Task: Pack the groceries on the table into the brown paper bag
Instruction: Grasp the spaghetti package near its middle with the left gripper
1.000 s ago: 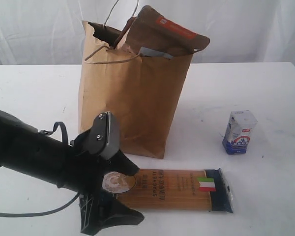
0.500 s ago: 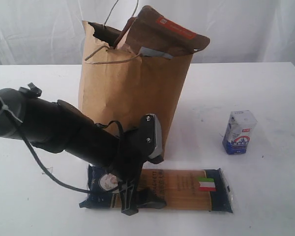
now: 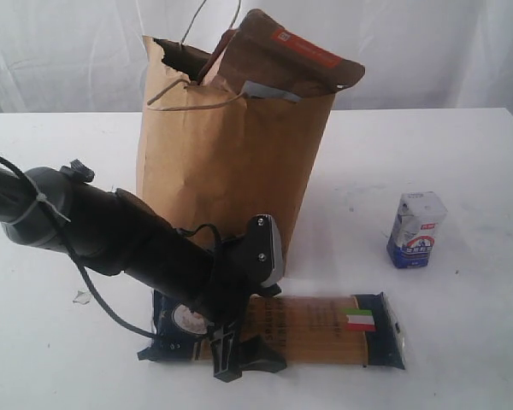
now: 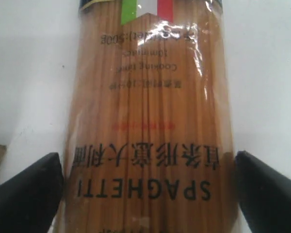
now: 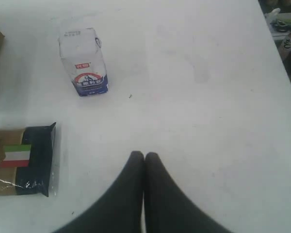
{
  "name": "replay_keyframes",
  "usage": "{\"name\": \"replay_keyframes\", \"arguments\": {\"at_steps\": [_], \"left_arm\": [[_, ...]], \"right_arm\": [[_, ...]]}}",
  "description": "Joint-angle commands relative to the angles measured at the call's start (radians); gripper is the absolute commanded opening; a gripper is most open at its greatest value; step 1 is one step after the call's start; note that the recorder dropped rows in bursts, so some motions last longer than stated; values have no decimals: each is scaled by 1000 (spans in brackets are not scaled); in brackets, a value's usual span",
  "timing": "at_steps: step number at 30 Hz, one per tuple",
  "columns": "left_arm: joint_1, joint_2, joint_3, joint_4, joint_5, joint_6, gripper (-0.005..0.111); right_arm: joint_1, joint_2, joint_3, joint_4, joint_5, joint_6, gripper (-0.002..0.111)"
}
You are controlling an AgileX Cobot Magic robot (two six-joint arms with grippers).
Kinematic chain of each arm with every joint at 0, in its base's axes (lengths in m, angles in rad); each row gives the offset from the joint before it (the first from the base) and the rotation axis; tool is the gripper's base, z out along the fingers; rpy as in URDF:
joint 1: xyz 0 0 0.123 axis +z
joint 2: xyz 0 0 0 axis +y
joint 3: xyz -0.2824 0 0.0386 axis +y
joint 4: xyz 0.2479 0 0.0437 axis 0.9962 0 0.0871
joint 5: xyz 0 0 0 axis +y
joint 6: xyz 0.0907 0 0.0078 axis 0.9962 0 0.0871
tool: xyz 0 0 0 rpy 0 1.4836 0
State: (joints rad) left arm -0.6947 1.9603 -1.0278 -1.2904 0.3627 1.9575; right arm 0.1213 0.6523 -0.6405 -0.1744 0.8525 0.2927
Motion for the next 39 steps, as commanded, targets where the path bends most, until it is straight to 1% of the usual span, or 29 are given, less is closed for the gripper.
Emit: {"name": "replay_keyframes", "arguments": {"at_steps": [1, 3, 7, 9, 11, 14, 15, 16, 17, 20, 27, 29, 34, 39], "left_arm": [[-4, 7, 1, -2, -30, 109, 88], [-4, 11, 1, -2, -58, 109, 80], [-4, 11, 1, -2, -66, 109, 54], [-4, 11, 1, -2, -64, 107, 45], [-4, 11, 1, -2, -64, 105, 41], [-4, 11, 1, -2, -64, 83, 41], [-4, 11, 1, -2, -64, 69, 39], [-4, 11, 1, -2, -64, 49, 34], [-4, 11, 1, -2, -64, 31, 28], [-4, 4, 1, -1, -66, -16, 0], [-4, -110, 1, -1, -55, -35, 1], [-4, -142, 1, -1, -30, -59, 1], [-4, -172, 1, 20, 59, -64, 1], [-4, -176, 1, 81, 75, -119, 1]], "right_arm": [[-3, -4, 3, 2, -4, -1, 0], [-3, -4, 3, 2, -6, -1, 0], [-3, -4, 3, 2, -4, -1, 0], [-3, -4, 3, 2, -7, -1, 0], [-3, -4, 3, 2, -8, -1, 0], [-3, -4, 3, 2, -9, -1, 0], [-3, -4, 3, 2, -9, -1, 0], [-3, -4, 3, 2, -9, -1, 0], [-3, -4, 3, 2, -9, -1, 0], [-3, -4, 3, 2, -9, -1, 0], [-3, -4, 3, 2, -9, -1, 0], [-3, -4, 3, 2, -10, -1, 0], [-3, -4, 3, 4, -19, -1, 0], [-3, -4, 3, 13, -28, -1, 0]]}}
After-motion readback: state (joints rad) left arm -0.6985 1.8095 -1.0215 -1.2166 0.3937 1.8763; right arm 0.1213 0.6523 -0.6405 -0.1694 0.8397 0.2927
